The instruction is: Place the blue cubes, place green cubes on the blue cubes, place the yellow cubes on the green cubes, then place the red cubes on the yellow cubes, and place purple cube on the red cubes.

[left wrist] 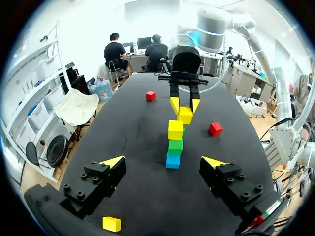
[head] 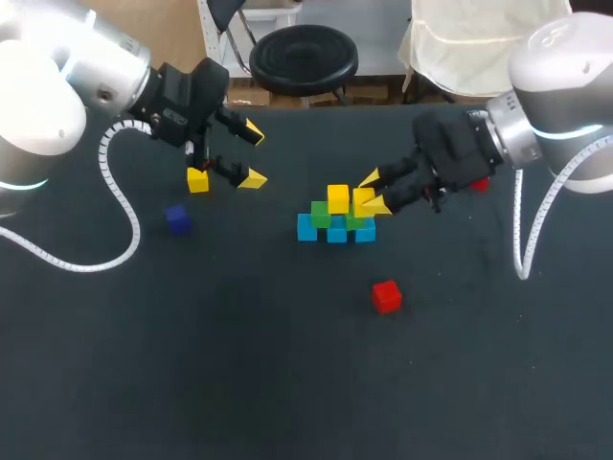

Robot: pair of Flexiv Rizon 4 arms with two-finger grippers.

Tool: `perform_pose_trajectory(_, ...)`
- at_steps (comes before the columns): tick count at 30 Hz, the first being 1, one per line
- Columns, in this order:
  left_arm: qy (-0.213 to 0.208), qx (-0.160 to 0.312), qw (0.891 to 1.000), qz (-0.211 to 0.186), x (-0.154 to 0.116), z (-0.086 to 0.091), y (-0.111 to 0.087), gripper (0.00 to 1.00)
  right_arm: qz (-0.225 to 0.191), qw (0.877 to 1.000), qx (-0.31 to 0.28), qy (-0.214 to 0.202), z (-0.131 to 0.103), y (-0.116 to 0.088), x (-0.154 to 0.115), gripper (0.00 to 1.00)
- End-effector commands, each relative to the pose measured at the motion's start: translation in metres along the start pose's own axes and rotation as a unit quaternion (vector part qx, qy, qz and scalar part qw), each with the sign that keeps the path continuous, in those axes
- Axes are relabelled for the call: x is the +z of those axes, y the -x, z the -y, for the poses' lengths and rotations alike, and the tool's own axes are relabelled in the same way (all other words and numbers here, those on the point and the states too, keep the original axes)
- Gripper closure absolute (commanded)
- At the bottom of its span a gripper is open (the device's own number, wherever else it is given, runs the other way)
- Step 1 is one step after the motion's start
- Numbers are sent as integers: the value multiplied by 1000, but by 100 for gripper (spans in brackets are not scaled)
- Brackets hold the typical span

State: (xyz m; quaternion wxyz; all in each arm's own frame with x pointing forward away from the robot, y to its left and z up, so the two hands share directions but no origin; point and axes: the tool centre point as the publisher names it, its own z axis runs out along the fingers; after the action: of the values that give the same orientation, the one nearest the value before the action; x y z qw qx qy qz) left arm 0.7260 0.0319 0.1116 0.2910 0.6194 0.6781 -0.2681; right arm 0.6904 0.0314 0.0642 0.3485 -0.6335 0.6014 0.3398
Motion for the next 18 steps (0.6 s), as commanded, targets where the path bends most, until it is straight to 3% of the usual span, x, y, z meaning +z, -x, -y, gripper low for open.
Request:
perform_pose_trajectory(1,-1,0,1000,-1,0,-1,0,0,-1,1000,2,3,2,-1,2,100)
perform_pose_trajectory(18,-1,0,1000,-1,0,-1,0,0,-1,1000,3,0,3,-4,5,100)
